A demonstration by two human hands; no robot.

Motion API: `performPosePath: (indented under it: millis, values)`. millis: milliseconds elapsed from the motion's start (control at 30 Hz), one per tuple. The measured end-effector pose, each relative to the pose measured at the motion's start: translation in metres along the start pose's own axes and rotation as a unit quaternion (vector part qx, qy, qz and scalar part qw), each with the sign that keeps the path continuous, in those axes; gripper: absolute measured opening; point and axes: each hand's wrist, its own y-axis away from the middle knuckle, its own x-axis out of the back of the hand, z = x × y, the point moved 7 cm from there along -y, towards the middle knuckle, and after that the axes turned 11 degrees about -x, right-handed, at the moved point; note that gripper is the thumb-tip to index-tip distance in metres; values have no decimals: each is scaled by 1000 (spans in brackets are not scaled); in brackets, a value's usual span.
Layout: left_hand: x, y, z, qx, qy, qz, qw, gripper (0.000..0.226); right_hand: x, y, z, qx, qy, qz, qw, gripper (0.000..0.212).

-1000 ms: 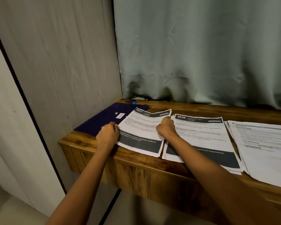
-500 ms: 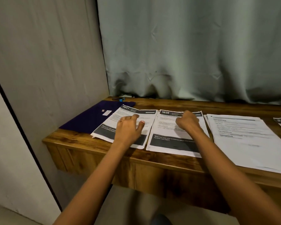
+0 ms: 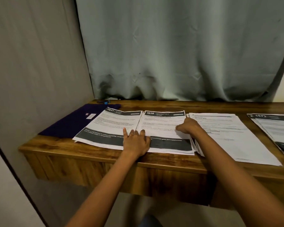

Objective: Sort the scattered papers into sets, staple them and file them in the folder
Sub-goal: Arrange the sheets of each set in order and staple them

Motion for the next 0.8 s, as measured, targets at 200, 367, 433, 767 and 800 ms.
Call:
performPosePath:
  millis: [200, 367, 433, 767, 800]
  values:
    - [-2, -1, 5, -3, -18, 19, 1000, 52, 8, -5, 0, -9, -71, -25, 997, 51]
    - [-1, -1, 6, -5, -23, 34, 999, 49, 8, -5, 0, -15, -54, -35, 998, 56]
    - [-1, -2, 6, -7, -24, 33, 999, 49, 7, -3, 1, -19, -51, -39, 998, 54]
    - [-2, -2, 7, -17, -20, 39, 999, 46, 5, -4, 6, -37, -115, -35, 992, 45]
    - [-3, -3, 7, -18, -18, 40, 999, 45, 4, -5, 5, -41, -139, -46, 988, 46]
